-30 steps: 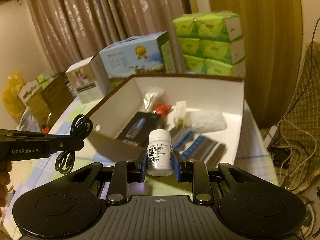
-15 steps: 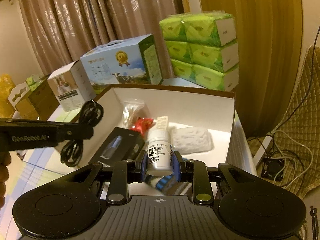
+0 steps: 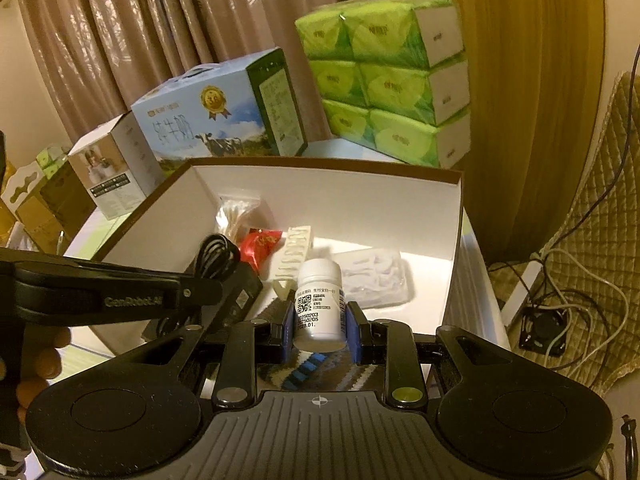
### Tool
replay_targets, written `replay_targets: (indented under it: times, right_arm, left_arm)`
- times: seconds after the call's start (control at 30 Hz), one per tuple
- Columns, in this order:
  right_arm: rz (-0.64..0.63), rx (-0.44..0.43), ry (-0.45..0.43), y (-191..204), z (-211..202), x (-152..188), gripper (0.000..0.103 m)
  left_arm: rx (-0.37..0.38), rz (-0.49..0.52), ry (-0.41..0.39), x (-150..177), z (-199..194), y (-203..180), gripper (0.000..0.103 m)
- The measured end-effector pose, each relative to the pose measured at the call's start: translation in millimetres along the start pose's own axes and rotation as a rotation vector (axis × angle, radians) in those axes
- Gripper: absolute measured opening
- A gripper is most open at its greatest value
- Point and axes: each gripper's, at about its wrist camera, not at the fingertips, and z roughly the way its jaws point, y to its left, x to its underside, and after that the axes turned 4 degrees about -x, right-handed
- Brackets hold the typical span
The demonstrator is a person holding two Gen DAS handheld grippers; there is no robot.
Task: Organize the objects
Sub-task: 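Carry the cable and pill bottle into the brown box and release, then withdraw both grippers from the box back over the table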
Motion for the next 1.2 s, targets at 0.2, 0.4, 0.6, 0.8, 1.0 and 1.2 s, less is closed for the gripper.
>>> replay_targets:
  times: [0.2, 0.4, 0.6, 0.8, 1.0, 1.2]
  right_arm:
    - [0.006, 0.002, 0.014, -3.6, 8.8, -1.8, 0.024]
    - [0.002, 0.0, 0.02, -3.0, 14.2, -3.1, 0.024]
    - [0.001, -0.003, 0.028, -0.8, 19.1, -4.1, 0.024]
    - [-0.021, 0.02, -0.033, 4.1, 17.8, -7.0, 0.072]
    - [-0.028, -0.006, -0.024, 7.8, 8.1, -0.1, 0.076]
    - [-0.02, -0.016, -0.032, 12.8, -7.1, 11.1, 0.091]
  left_arm:
    - [-0.016, 0.009, 0.033, -1.4, 13.5, 3.5, 0.018]
    - [-0.038, 0.006, 0.035, -0.1, 11.9, 12.5, 0.03]
    - [-0.066, 0.009, 0.023, 0.4, 6.6, 21.8, 0.044]
    - [-0.089, 0.012, -0.003, 2.4, -1.5, 29.4, 0.068]
    - [-0.114, 0.031, -0.017, 9.8, -13.9, 35.6, 0.086]
    - [-0.136, 0.018, -0.019, 19.8, -29.8, 43.1, 0.091]
